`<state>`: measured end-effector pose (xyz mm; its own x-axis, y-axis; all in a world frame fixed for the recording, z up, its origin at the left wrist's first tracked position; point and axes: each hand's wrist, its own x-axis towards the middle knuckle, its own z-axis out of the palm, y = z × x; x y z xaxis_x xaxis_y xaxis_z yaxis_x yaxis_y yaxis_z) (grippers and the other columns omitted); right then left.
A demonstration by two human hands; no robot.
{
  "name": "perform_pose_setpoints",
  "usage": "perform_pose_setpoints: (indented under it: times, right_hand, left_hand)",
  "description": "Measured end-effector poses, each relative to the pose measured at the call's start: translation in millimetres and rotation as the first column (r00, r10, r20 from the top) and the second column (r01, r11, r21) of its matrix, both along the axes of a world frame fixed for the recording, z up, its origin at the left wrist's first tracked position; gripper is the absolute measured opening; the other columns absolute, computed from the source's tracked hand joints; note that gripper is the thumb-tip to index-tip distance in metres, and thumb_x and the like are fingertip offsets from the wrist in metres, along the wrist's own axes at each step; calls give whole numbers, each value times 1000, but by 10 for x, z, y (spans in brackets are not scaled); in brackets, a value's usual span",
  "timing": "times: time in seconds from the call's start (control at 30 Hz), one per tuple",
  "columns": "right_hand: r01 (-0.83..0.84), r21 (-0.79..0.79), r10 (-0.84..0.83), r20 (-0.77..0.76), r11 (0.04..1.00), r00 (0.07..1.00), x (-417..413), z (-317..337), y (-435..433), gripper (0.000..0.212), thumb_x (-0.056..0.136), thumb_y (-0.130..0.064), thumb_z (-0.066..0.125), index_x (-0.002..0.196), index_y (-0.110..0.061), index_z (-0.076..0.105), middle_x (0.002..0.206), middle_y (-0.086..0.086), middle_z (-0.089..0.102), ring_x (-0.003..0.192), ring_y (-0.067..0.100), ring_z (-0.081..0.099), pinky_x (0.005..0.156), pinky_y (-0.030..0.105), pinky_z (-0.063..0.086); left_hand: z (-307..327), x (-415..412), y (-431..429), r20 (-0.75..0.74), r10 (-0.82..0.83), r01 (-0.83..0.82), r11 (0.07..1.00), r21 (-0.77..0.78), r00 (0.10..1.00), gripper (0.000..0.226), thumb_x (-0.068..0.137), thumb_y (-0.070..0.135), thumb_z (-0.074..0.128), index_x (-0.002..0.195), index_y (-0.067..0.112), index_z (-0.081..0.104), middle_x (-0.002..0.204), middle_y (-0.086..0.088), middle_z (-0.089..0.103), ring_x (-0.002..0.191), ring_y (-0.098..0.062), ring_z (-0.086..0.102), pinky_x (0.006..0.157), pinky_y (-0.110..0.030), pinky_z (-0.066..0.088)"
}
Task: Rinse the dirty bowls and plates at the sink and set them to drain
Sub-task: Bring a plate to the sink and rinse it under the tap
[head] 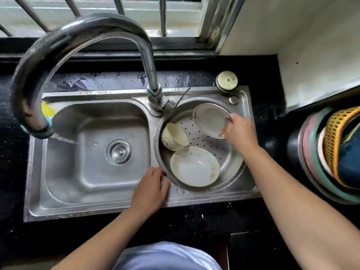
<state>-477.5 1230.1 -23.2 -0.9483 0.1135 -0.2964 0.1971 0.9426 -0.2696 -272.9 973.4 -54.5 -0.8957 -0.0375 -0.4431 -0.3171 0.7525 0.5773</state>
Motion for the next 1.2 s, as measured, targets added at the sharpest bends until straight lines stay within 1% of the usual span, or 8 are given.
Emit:
perform_pose_setpoints:
  times: [0.1, 0.2, 0.33, 0.53, 0.77, 0.87, 1.0, 1.2]
  right_hand:
    - [-57, 9, 56, 28, 998, 998, -264, -169, -78, 14, 94, -19, 46, 83, -26, 50, 64, -5, 39, 70, 33, 46, 62, 33, 38]
    - [-119, -13, 119, 1, 993, 993, -394, -338, -149, 12, 92, -15, 48, 83, -21, 51, 62, -6, 36, 63, 33, 46, 56, 32, 35]
    - [-120, -41, 119, -33, 992, 992, -487, -505, -195, 12, 92, -14, 47, 92, -19, 57, 63, -5, 37, 58, 30, 43, 56, 32, 37]
    - [-99, -122, 85, -116, 988, 990, -558, -640, -307, 15, 92, -11, 48, 97, -20, 59, 67, 0, 51, 65, 32, 49, 53, 31, 32]
    - [-42, -45, 35, -158, 998, 987, -541, -733, -455, 15, 99, -21, 53, 109, -10, 56, 92, 25, 67, 85, 45, 63, 64, 42, 44]
    - [91, -121, -112, -178, 988, 978, -498, -720, -486, 26, 98, -28, 59, 111, -8, 47, 92, 22, 68, 83, 43, 65, 68, 47, 54]
    - [168, -135, -187, -138, 976, 973, -504, -720, -460, 27, 99, -32, 60, 104, -9, 46, 90, 20, 67, 81, 41, 65, 68, 50, 57]
    - [155, -110, -170, -140, 982, 975, -490, -824, -369, 6, 97, -8, 52, 96, -14, 49, 70, 1, 47, 70, 34, 56, 57, 37, 42]
  left_hand:
    - [-136, 62, 51, -51, -206, 191, 958, -213, 977, 37, 88, 41, 72, 113, 16, 58, 105, -6, 55, 92, -31, 60, 73, -45, 55]
    - [-198, 18, 73, -54, -215, 192, 941, -279, 975, 46, 77, 39, 84, 106, 16, 57, 98, -6, 54, 82, -34, 61, 63, -42, 52]
    - [-234, 13, 107, -58, -188, 164, 945, -284, 980, 50, 72, 37, 88, 104, 18, 56, 95, -4, 54, 80, -33, 61, 62, -43, 51]
    - [-202, 18, 112, -47, -123, 109, 966, -235, 991, 46, 77, 36, 86, 107, 14, 59, 98, -6, 56, 86, -34, 62, 69, -45, 54]
    - [-182, 18, 112, -41, -80, 70, 976, -207, 996, 44, 80, 36, 85, 106, 11, 60, 98, -7, 56, 88, -34, 62, 73, -46, 53]
    - [-166, 17, 117, -40, -73, 64, 979, -193, 996, 44, 80, 35, 85, 107, 11, 60, 99, -7, 56, 89, -34, 62, 74, -47, 54]
    - [-157, 13, 124, -39, -74, 65, 978, -196, 997, 42, 81, 36, 84, 106, 12, 58, 99, -5, 54, 88, -32, 61, 74, -46, 53]
    - [-165, 30, 129, -42, -65, 55, 977, -207, 997, 42, 80, 37, 84, 103, 16, 55, 96, -3, 53, 87, -32, 61, 73, -46, 53]
